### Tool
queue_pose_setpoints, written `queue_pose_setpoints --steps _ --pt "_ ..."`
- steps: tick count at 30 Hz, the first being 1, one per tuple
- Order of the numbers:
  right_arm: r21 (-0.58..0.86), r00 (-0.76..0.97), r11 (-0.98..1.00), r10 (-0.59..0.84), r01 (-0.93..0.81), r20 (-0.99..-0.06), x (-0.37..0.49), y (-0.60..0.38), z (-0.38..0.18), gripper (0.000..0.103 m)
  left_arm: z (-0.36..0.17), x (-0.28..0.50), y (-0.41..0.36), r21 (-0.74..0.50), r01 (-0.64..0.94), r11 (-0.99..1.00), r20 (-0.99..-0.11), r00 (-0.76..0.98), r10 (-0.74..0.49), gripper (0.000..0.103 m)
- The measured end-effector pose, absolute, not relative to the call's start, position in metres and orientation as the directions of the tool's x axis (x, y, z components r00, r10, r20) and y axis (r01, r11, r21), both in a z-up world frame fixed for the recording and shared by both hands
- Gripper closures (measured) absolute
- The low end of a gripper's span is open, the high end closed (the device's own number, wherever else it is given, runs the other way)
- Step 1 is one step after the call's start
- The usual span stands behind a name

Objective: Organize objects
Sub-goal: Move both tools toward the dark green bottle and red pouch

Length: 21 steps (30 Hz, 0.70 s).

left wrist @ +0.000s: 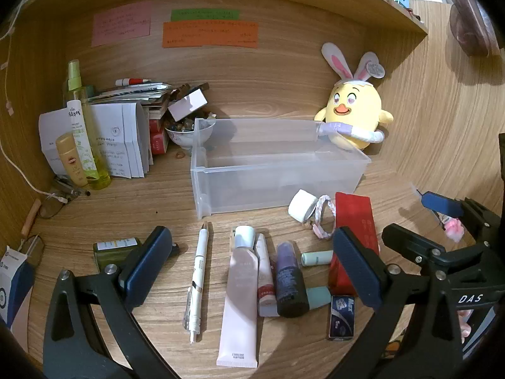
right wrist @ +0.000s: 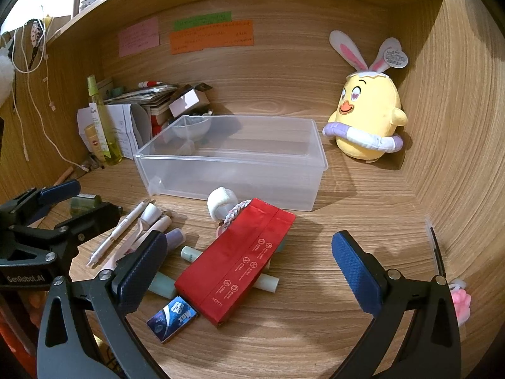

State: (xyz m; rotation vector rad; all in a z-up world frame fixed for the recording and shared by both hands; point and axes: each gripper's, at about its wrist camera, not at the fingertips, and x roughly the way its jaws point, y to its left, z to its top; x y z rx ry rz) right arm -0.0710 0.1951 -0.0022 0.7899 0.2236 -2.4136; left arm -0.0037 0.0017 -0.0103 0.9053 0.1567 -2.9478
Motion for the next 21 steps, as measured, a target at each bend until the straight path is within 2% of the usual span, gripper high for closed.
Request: queue_pose_setpoints --steps 21 --pt "0.025 -0.651 -0.814 -0.482 0.58 -0.586 -0.0698 0.1961 -0.003 0.0 -0.0141 -0.0041 -0.0005 -0.094 0.088 -0.992 -0.577 -0.816 -0.017 0.0"
